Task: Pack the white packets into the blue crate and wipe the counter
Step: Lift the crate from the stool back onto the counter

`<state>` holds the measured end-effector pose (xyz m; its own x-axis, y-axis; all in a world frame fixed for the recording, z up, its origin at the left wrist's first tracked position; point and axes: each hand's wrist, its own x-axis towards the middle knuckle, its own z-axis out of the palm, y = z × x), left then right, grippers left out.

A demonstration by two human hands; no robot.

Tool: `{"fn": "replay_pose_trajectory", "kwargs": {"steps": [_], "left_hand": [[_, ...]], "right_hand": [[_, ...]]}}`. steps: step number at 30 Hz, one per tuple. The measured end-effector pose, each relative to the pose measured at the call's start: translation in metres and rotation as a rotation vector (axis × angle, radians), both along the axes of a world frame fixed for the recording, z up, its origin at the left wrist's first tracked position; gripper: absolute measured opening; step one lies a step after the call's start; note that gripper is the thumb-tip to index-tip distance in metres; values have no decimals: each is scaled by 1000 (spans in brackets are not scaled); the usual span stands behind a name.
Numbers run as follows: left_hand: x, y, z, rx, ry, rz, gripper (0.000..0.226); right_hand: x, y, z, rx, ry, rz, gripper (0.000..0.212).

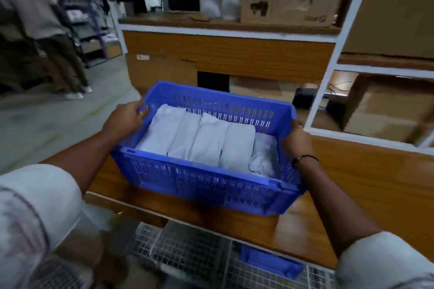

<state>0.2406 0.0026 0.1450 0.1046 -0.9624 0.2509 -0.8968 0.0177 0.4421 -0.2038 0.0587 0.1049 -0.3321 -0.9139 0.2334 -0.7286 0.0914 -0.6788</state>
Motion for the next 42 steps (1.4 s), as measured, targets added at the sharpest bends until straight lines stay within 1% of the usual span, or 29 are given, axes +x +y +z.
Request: {"fn": "replay_pose_trajectory", "kwargs": {"steps": [3,8,12,15,21,27,29,32,36,39,42], "left_hand": [[23,-16,-1,33,-33,59,44],[49,-38,-6,55,-49,114,54],[74,-59,-9,74,-53,136,60],[95,-78,-18,90,-76,149,60],[145,-120,-38,152,-90,122,58],[193,-163,-44,138,-48,46,56],[204,-176,-45,134,-59,10,54],[219,-199,-45,109,-100,-22,55],[241,-231,-48,117,-129,-44,56],[247,-253,-48,137,-109,-49,57],[253,-273,-52,138,-138,-77,60]], "right_hand": [[19,-47,-4,63,19,58,32],[51,-97,-12,81,-12,128,50],[77,-125,-10,107,-19,156,49],[100,-140,-12,108,-23,160,49],[142,-161,-14,136,-4,128,38],[185,-178,-12,156,27,68,43],[199,-186,-11,167,41,43,43],[220,-198,-12,179,51,4,52],[241,-218,-12,206,78,-53,49],[250,-230,-14,214,103,-81,52],[253,-239,-16,214,122,-103,57]]}}
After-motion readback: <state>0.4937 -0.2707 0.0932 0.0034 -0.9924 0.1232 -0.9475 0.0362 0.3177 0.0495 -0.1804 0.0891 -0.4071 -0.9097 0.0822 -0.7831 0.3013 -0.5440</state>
